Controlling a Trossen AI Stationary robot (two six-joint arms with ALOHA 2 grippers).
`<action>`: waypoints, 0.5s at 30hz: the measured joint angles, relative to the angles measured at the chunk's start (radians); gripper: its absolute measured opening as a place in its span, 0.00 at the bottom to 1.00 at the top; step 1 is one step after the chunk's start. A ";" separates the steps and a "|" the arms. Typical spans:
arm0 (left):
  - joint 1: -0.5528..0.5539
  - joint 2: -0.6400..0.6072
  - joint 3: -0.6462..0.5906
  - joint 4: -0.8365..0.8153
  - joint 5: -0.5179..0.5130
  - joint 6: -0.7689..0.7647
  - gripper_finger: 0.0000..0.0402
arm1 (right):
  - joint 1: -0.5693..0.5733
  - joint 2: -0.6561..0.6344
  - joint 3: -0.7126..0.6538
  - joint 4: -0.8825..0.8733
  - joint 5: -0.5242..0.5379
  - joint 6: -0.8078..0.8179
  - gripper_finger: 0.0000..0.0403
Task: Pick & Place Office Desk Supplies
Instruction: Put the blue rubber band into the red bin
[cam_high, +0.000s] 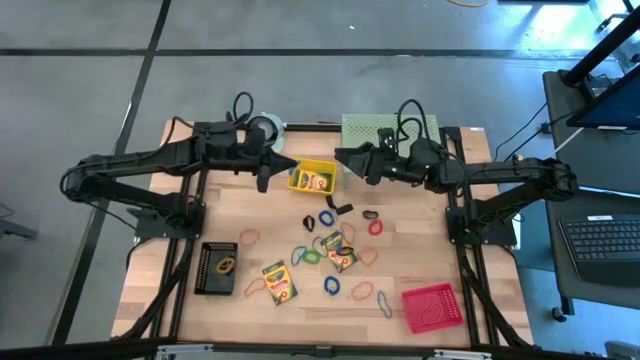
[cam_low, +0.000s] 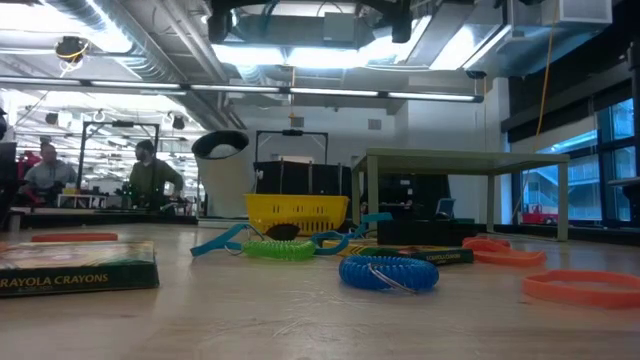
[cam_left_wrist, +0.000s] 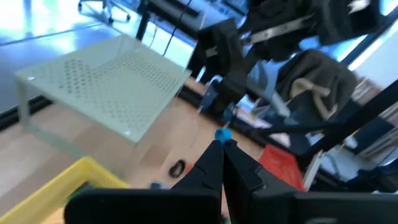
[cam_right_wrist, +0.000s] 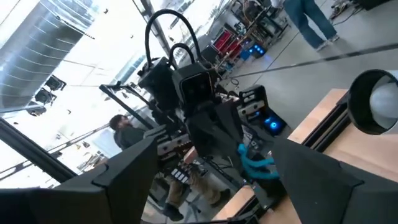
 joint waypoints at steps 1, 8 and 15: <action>0.000 0.002 0.000 0.004 0.008 -0.011 0.00 | 0.000 0.000 0.000 -0.001 0.001 -0.017 0.79; 0.000 0.019 0.000 0.083 0.060 -0.050 0.00 | 0.002 0.000 0.000 -0.002 -0.001 -0.063 0.79; 0.000 0.063 0.000 0.288 0.062 -0.099 0.00 | 0.013 0.046 0.000 -0.040 -0.001 -0.066 0.79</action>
